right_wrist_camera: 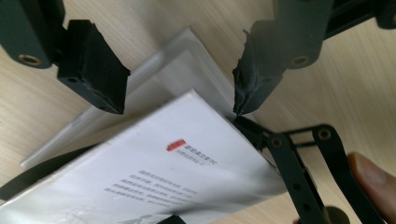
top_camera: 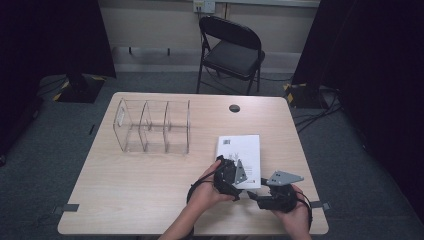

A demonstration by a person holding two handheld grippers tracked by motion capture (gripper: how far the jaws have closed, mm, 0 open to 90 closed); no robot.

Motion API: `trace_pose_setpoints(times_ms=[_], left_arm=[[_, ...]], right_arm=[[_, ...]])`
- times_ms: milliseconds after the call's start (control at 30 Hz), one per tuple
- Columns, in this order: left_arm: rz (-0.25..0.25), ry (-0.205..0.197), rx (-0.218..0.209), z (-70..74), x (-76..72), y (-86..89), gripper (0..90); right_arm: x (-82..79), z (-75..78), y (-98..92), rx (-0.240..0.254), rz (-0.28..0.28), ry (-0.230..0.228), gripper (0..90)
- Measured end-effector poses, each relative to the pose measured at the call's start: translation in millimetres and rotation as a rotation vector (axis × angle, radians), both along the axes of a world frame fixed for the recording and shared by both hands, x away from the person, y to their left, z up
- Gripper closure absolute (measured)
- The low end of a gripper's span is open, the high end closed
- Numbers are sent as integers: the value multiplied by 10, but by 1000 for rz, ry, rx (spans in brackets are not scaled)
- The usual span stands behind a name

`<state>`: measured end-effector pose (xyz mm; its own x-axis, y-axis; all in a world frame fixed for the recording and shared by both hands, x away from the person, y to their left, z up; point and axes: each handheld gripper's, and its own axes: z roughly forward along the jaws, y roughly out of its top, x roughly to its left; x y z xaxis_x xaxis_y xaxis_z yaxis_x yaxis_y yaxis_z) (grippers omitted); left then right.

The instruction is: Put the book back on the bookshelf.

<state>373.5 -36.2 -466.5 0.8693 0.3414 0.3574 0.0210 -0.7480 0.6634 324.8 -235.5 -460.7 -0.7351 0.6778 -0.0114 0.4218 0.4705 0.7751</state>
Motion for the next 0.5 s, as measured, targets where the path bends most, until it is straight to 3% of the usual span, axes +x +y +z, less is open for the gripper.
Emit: trace_pose_setpoints(times_ms=[67, 133, 433, 500], left_arm=[[-29, 1, 49, 50, -14, -5, 169], [-39, -5, 61, 77, 2, -4, 185], [-39, 12, 42, 176, 3, 43, 266], [-18, 41, 42, 220, 3, 31, 280]], right_arm=[[-10, -21, -60, 18, 6, 7, 303], [-9, -55, -89, 16, -6, 24, 303], [23, -164, -152, 13, -26, 47, 275], [16, -161, -157, 15, -15, 39, 271]])
